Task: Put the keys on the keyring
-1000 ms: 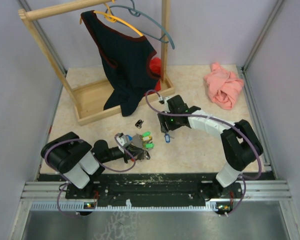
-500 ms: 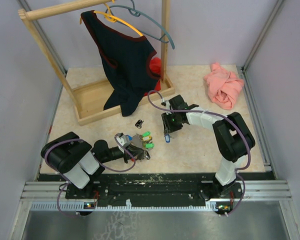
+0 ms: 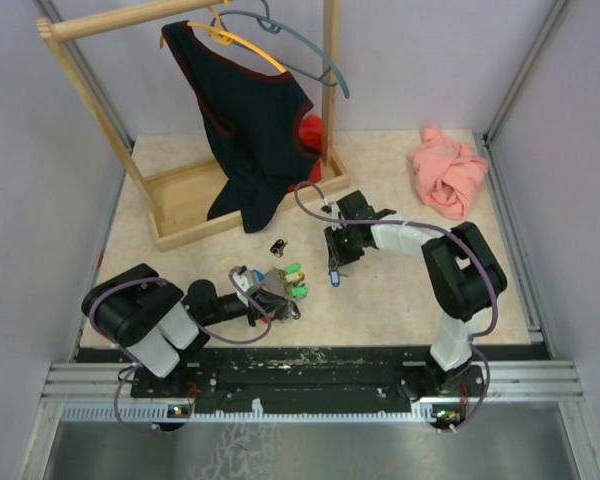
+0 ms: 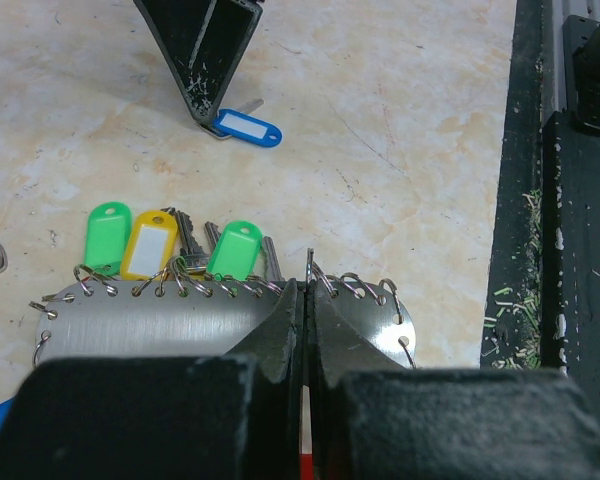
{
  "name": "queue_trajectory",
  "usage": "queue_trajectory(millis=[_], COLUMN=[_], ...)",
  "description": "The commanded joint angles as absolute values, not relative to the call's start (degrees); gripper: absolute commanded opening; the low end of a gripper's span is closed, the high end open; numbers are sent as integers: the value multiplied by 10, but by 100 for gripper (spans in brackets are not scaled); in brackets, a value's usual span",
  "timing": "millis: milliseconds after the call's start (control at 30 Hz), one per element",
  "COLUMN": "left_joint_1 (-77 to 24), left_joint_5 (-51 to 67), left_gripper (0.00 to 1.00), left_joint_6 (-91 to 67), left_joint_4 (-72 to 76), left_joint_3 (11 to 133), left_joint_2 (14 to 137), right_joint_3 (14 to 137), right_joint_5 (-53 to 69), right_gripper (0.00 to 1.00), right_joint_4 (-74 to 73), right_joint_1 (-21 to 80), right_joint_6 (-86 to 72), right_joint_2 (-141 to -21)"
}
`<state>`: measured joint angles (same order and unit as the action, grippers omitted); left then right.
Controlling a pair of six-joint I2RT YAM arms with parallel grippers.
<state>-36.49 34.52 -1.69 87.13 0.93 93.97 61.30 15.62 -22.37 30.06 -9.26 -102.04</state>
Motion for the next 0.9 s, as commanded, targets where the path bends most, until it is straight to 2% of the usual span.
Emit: queue_trajectory(millis=[0, 100, 233, 333, 667, 867], left_joint_1=[-363, -363, -363, -363, -362, -359], left_joint_5=[348, 349, 349, 350, 378, 418], left_gripper=[1, 1, 1, 1, 1, 1], left_joint_6=[-19, -19, -18, -18, -2, 32], left_joint_4=[1026, 1026, 1026, 1026, 1026, 1026], left_joint_3=[10, 10, 9, 9, 8, 5], left_joint_2=[942, 941, 939, 938, 911, 880], right_joint_3=[625, 623, 615, 600, 473, 391], right_joint_5=[169, 167, 165, 160, 124, 176], right_gripper=[22, 17, 4, 0, 0, 0], right_joint_4=[-202, -200, -196, -181, -20, 98], right_joint_1=[294, 294, 294, 294, 348, 368], right_joint_6=[-98, -97, -87, -72, 63, 86], right_joint_2=[-1031, -1031, -1016, -994, -826, -734])
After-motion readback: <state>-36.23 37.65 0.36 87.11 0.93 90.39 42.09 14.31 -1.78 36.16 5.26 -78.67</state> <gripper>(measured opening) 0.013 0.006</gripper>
